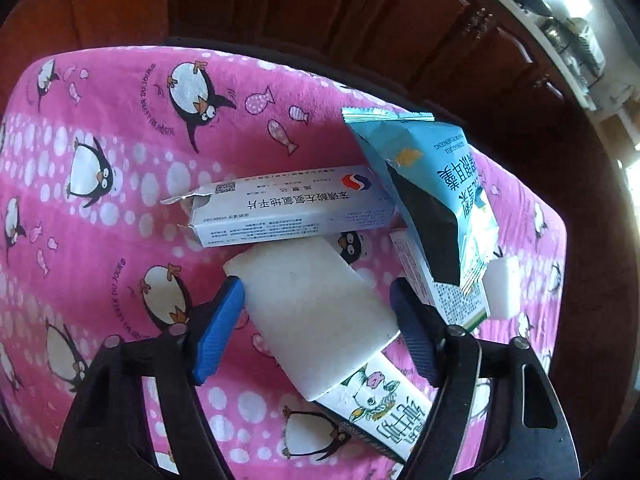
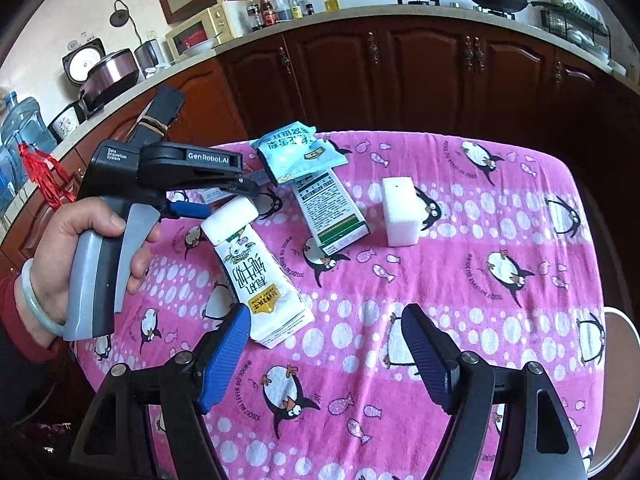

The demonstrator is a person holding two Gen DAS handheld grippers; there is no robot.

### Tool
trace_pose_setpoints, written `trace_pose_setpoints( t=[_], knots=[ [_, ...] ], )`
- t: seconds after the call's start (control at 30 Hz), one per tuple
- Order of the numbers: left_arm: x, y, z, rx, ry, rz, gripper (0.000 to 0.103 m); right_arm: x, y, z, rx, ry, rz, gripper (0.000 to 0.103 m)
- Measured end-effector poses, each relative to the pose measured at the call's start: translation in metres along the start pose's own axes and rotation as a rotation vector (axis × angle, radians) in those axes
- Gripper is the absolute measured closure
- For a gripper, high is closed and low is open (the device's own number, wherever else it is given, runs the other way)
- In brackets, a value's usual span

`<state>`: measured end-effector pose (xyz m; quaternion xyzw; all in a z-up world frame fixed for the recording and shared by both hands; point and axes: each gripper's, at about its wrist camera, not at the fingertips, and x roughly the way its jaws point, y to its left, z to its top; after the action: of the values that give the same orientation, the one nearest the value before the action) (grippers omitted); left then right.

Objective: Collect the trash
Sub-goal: 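Grasp the white sponge with the left gripper while the right gripper grasps the cow-print milk carton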

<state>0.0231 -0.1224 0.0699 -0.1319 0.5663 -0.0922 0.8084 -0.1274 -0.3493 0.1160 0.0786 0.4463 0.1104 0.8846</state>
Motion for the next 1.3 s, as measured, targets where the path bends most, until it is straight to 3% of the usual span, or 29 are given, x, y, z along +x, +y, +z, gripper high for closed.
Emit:
trace_pose_setpoints(
  t=[0.03,0.1,0.2,0.37,0.43,0.5,0.7,0.77,0.9,1.03,1.07,1.17,1.3],
  knots=[
    [-0.002,0.003,0.0,0.005,0.006,-0.015,0.036,0.002,0.001,0.0,-0.005,0.002,0.003,0.028],
    [-0.012,0.007,-0.001,0.038,0.011,-0.064,0.06,0.006,0.004,0.001,-0.015,0.005,0.011,0.028],
    [-0.024,0.007,0.0,0.093,0.023,-0.073,0.074,0.012,0.012,0.002,-0.046,0.01,0.031,0.028],
    [-0.028,0.014,0.001,0.076,0.045,-0.118,0.073,0.03,0.033,0.008,-0.134,0.028,0.032,0.027],
    [-0.024,0.016,0.0,0.048,0.054,-0.12,0.063,0.033,0.037,0.01,-0.132,0.029,0.038,0.027],
    [-0.02,0.018,0.001,0.019,0.056,-0.098,0.041,0.033,0.039,0.01,-0.13,0.03,0.049,0.027],
    [-0.01,0.024,-0.001,-0.052,0.047,-0.083,0.029,0.029,0.038,0.003,-0.144,0.035,0.038,0.027],
    [-0.006,0.023,-0.004,-0.064,0.061,-0.059,0.029,0.029,0.034,0.005,-0.125,0.031,0.044,0.027],
    [-0.012,0.033,-0.006,-0.114,0.032,-0.109,0.024,0.027,0.03,0.006,-0.119,0.028,0.042,0.027],
    [0.0,0.038,-0.01,-0.116,0.077,-0.092,0.023,0.03,0.029,0.006,-0.113,0.034,0.042,0.027],
    [0.003,0.037,-0.012,-0.112,0.083,-0.089,0.025,0.031,0.029,0.006,-0.109,0.037,0.042,0.027],
    [0.005,0.04,-0.017,-0.095,0.091,-0.085,0.045,0.035,0.031,0.008,-0.106,0.041,0.048,0.027],
    [-0.009,0.05,-0.023,-0.05,0.084,-0.108,0.046,0.043,0.039,0.01,-0.143,0.049,0.058,0.027]
  ],
)
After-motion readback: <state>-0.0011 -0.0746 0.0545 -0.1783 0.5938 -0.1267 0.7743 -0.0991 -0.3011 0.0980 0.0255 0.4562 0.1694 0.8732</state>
